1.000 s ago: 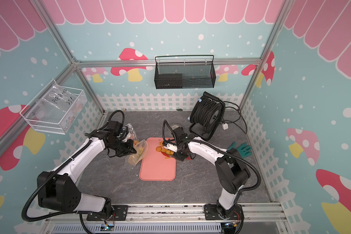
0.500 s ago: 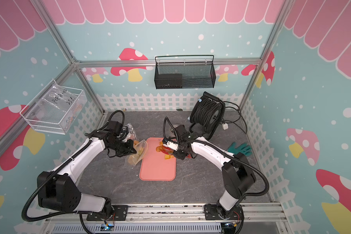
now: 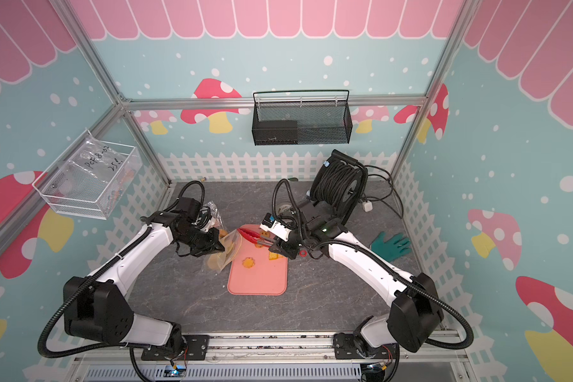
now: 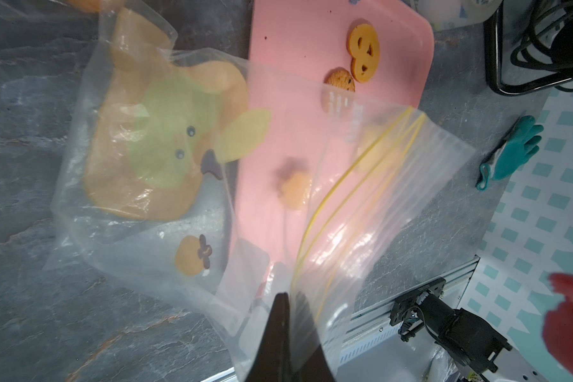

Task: Put the cookies into a resealable bag to prevent moisture
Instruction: Pick up the cookie from the tray.

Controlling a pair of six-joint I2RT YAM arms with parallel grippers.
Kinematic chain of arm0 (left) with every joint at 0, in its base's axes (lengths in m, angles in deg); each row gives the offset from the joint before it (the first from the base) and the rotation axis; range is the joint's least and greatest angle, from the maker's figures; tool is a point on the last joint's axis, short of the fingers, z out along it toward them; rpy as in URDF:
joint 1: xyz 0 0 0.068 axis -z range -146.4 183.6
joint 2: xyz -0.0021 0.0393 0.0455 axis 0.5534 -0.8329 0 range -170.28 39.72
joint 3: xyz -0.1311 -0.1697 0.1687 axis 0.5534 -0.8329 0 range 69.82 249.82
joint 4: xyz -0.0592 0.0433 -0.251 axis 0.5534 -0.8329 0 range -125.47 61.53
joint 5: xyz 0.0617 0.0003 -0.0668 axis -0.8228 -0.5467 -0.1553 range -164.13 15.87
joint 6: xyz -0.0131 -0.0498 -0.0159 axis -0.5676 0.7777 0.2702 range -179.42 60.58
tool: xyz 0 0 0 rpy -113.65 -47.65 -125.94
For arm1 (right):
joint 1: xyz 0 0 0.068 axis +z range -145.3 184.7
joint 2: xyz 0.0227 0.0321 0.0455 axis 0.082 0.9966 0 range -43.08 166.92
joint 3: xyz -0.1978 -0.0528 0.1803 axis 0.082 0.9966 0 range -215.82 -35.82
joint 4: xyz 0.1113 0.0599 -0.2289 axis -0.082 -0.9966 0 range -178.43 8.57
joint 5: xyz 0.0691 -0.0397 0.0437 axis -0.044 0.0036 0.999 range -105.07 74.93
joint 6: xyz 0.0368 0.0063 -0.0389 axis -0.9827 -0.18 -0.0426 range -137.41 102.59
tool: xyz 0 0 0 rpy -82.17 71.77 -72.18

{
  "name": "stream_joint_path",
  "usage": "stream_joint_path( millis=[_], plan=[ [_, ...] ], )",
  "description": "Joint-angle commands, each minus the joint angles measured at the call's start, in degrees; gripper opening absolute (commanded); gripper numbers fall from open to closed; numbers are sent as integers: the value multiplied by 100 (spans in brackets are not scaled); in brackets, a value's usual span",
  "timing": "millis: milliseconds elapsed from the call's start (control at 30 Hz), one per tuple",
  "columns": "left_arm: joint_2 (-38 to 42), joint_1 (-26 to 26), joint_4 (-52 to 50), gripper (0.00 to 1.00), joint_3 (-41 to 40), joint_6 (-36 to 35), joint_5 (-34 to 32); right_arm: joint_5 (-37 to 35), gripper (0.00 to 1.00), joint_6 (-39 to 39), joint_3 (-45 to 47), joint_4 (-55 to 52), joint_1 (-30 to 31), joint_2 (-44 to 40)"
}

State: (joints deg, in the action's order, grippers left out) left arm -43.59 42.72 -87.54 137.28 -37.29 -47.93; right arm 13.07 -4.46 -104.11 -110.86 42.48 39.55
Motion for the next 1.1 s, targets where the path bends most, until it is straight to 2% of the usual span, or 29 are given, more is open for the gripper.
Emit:
stream_joint_path(
  millis=[0,167,267,433,567,833,1067],
  plan=[
    [-62,-21,-191,0,231,-20,-52,245,35,-41,83,154,53,122],
    [-33,-25,-451,0,395,71,-648,-343,37,245,383,-273,80,99],
    [-19,-25,-450,0,426,106,-721,-523,40,396,764,-299,195,-103],
    [-75,-34,-450,0,450,112,-708,-886,54,684,1158,-166,637,-182],
    [-107,-30,-452,0,478,102,-627,-1197,60,736,985,13,848,270],
    [-28,-25,-456,0,292,51,-554,-1614,62,757,565,45,985,972],
    [-45,-25,-454,0,227,8,-521,-1477,61,946,306,25,1098,1346]
  ],
)
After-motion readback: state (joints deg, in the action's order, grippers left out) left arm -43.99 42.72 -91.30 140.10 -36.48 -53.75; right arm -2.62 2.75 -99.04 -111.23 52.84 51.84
